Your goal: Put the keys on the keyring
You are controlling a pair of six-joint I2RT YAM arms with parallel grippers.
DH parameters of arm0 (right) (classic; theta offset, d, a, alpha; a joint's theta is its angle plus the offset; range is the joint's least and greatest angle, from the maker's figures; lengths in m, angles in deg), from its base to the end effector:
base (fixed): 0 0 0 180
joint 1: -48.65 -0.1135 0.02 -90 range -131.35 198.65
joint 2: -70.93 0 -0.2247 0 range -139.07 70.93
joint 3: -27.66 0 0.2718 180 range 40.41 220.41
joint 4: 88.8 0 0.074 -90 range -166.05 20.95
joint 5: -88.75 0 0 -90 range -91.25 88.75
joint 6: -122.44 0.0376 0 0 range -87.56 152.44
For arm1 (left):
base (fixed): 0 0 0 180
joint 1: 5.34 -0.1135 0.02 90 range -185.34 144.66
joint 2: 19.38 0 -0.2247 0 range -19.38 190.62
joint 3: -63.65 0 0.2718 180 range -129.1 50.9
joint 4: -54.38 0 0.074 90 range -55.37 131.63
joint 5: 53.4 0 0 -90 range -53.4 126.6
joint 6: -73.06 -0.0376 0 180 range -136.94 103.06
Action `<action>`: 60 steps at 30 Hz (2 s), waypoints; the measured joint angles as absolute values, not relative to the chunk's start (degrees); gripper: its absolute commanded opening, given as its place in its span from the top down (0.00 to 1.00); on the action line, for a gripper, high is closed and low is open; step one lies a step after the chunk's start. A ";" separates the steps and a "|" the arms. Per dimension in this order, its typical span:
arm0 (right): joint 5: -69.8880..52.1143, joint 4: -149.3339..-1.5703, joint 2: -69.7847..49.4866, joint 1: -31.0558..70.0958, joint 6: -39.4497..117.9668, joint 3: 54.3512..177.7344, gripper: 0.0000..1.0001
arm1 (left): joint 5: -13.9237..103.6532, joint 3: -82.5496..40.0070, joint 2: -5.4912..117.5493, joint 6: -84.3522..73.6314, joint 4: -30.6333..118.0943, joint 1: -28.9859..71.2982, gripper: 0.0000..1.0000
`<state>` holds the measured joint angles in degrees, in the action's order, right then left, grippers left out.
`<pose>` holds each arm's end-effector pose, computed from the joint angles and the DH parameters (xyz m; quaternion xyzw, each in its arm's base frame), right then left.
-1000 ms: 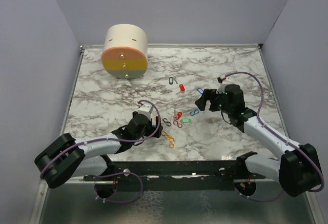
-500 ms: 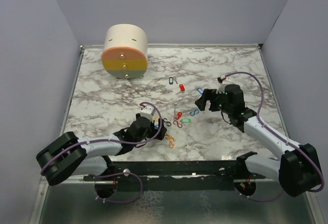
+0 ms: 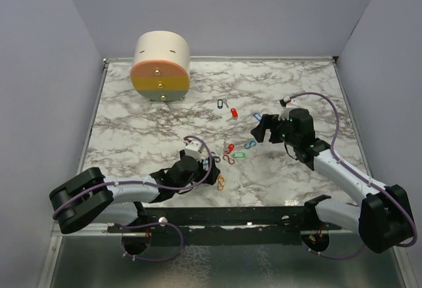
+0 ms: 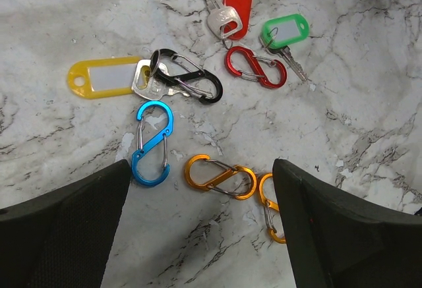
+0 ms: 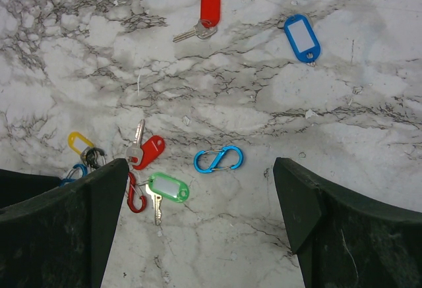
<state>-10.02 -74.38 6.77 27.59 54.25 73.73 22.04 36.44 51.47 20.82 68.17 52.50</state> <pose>0.2538 0.1039 0.1716 -0.0310 0.8744 0.2376 0.4218 0.1351 -0.1971 0.0832 0.0871 0.8563 -0.2946 0.4151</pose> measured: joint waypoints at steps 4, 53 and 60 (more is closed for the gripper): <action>-9.98 -74.38 6.86 27.59 54.25 73.73 0.07 | 19.39 36.46 51.49 22.24 68.00 52.54 0.16; -9.65 -74.35 7.30 27.59 54.22 73.69 0.07 | -1.81 24.53 64.26 21.30 54.34 59.04 0.63; -9.65 -74.38 7.30 27.59 54.22 73.69 0.07 | -2.49 24.51 64.46 22.11 54.14 59.78 0.75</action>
<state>-9.65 -74.38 7.30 27.59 54.22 73.69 -2.49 24.51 64.46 22.11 54.14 59.78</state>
